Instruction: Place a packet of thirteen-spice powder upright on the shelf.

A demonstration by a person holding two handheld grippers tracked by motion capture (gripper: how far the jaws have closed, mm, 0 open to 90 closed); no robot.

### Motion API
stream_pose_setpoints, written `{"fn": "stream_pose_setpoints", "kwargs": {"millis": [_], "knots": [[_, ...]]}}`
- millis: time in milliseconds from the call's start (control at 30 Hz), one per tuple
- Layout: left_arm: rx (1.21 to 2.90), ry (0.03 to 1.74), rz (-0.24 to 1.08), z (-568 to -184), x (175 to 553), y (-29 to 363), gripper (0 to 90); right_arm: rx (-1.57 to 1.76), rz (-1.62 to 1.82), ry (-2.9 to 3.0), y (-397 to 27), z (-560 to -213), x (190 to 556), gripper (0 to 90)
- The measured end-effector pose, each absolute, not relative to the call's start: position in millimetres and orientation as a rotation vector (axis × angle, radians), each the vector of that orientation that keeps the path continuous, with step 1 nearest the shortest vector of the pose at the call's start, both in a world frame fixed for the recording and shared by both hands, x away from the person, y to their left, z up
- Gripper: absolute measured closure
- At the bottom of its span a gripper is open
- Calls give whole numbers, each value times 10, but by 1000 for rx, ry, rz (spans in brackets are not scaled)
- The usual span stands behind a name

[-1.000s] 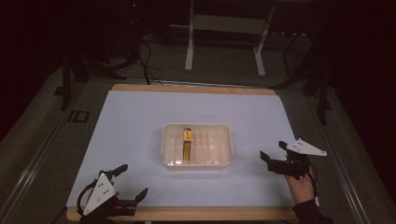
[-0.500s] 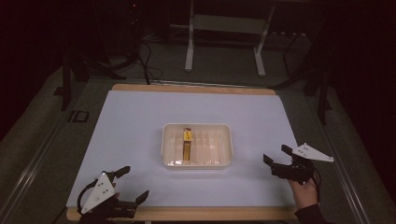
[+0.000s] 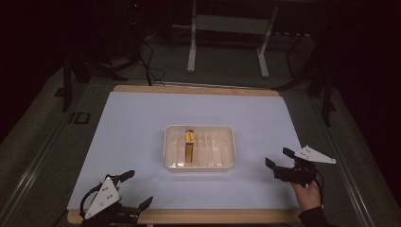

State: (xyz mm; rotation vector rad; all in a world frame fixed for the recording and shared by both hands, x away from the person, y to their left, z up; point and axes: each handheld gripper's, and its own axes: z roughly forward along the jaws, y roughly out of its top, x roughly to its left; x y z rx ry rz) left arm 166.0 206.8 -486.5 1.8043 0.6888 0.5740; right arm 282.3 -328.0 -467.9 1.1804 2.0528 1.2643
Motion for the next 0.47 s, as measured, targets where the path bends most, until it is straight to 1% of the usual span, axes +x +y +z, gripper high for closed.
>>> {"fn": "stream_pose_setpoints", "kwargs": {"millis": [67, 167, 233, 467], "knots": [[1806, 682, 545, -4866, 1656, 2065, 38, 1151, 1261, 2048, -3274, -4685, 2819, 137], [1738, 698, 517, -4839, 1652, 2096, 38, 1114, 1258, 2048, -3257, -4676, 2813, 138], [1724, 724, 529, -4830, 1657, 2111, 39, 1113, 1250, 2049, -3253, -4675, 2810, 138], [1756, 707, 525, -4839, 1647, 2080, 39, 1137, 1209, 2074, -3273, -4736, 2864, 136]]}}
